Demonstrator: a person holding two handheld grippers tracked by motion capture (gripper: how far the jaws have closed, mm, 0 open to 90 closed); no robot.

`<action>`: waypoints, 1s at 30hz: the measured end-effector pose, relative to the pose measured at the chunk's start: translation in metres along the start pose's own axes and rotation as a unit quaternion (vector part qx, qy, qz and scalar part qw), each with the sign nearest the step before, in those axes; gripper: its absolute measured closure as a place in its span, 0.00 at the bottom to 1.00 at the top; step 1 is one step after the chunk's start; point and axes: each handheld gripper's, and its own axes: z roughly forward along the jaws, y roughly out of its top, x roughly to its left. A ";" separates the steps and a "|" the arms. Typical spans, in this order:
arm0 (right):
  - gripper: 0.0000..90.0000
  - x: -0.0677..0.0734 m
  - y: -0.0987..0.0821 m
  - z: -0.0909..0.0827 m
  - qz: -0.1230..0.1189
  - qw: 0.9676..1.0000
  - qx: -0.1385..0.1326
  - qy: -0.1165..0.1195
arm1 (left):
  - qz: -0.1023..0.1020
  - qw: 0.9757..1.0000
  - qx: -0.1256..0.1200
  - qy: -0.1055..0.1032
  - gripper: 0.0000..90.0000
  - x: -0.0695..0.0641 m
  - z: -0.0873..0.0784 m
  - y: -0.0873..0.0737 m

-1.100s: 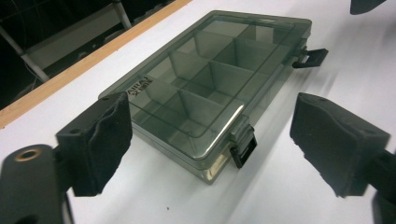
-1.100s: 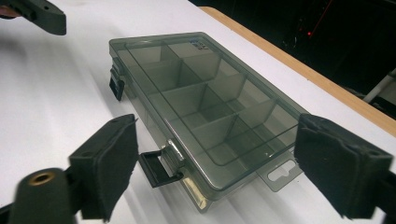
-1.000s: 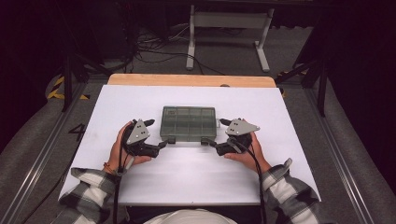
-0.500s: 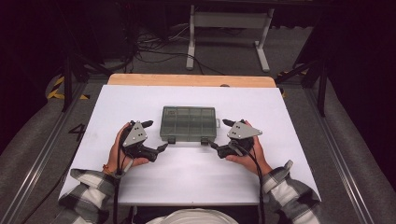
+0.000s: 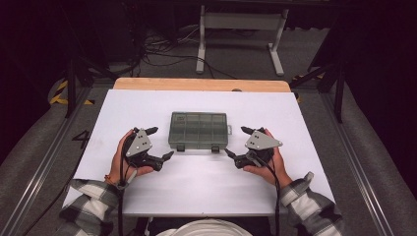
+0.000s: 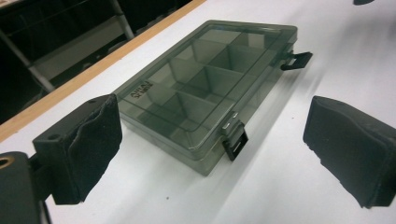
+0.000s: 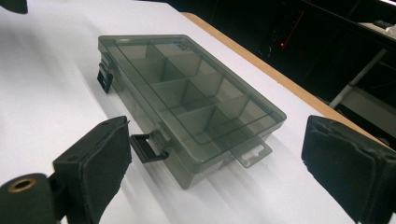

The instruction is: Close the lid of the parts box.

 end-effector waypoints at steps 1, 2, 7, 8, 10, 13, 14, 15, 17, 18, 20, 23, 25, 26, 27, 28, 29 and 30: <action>0.10 0.000 0.000 -0.001 -0.001 1.000 -0.001 -0.001 | 0.001 1.000 0.000 0.001 0.06 0.000 -0.001 0.000; 0.10 0.000 -0.001 -0.001 0.001 1.000 -0.001 -0.001 | 0.004 1.000 0.002 0.005 0.06 0.000 -0.002 0.000; 0.10 -0.002 -0.002 -0.005 0.001 1.000 -0.002 -0.006 | 0.003 1.000 0.003 0.008 0.06 0.000 -0.007 -0.003; 0.10 -0.002 -0.003 -0.006 0.002 1.000 -0.001 -0.006 | 0.001 1.000 0.002 0.009 0.06 0.000 -0.008 -0.003; 0.10 -0.002 -0.004 -0.008 0.002 1.000 -0.001 -0.008 | 0.004 1.000 0.005 0.012 0.06 0.000 -0.009 -0.004; 0.10 -0.003 -0.005 -0.011 0.003 1.000 -0.002 -0.012 | 0.001 1.000 0.007 0.013 0.06 0.000 -0.011 -0.006; 0.10 -0.002 -0.006 -0.011 0.003 1.000 -0.001 -0.012 | 0.002 1.000 0.008 0.013 0.06 0.001 -0.011 -0.006; 0.10 -0.003 -0.006 -0.012 0.003 1.000 -0.001 -0.013 | 0.000 1.000 0.009 0.013 0.05 0.000 -0.012 -0.007; 0.10 -0.003 -0.007 -0.013 0.002 1.000 -0.001 -0.015 | 0.000 1.000 0.011 0.013 0.05 0.000 -0.013 -0.008; 0.10 -0.003 -0.008 -0.014 0.003 1.000 -0.001 -0.014 | 0.001 1.000 0.009 0.013 0.05 0.000 -0.013 -0.008; 0.10 -0.002 -0.009 -0.016 0.002 1.000 -0.002 -0.017 | 0.003 1.000 0.009 0.015 0.05 0.000 -0.015 -0.008; 0.10 -0.002 -0.010 -0.018 0.001 1.000 -0.002 -0.019 | 0.001 1.000 0.009 0.018 0.05 0.000 -0.018 -0.010; 0.10 -0.002 -0.012 -0.020 0.001 1.000 -0.001 -0.020 | 0.000 1.000 0.010 0.020 0.06 0.000 -0.020 -0.011; 0.10 -0.002 -0.012 -0.021 0.002 1.000 0.000 -0.020 | -0.001 1.000 0.010 0.020 0.06 0.000 -0.020 -0.012; 0.10 -0.002 -0.013 -0.022 0.003 1.000 0.000 -0.021 | -0.003 1.000 0.010 0.019 0.06 0.000 -0.020 -0.012; 0.10 -0.003 -0.014 -0.023 0.003 1.000 0.001 -0.022 | 0.000 1.000 0.012 0.018 0.06 -0.001 -0.022 -0.013; 0.10 -0.003 -0.015 -0.024 0.004 1.000 0.001 -0.022 | -0.002 1.000 0.013 0.019 0.06 -0.001 -0.022 -0.014; 0.10 -0.003 -0.015 -0.025 0.005 1.000 0.002 -0.024 | -0.002 1.000 0.013 0.018 0.06 -0.001 -0.023 -0.014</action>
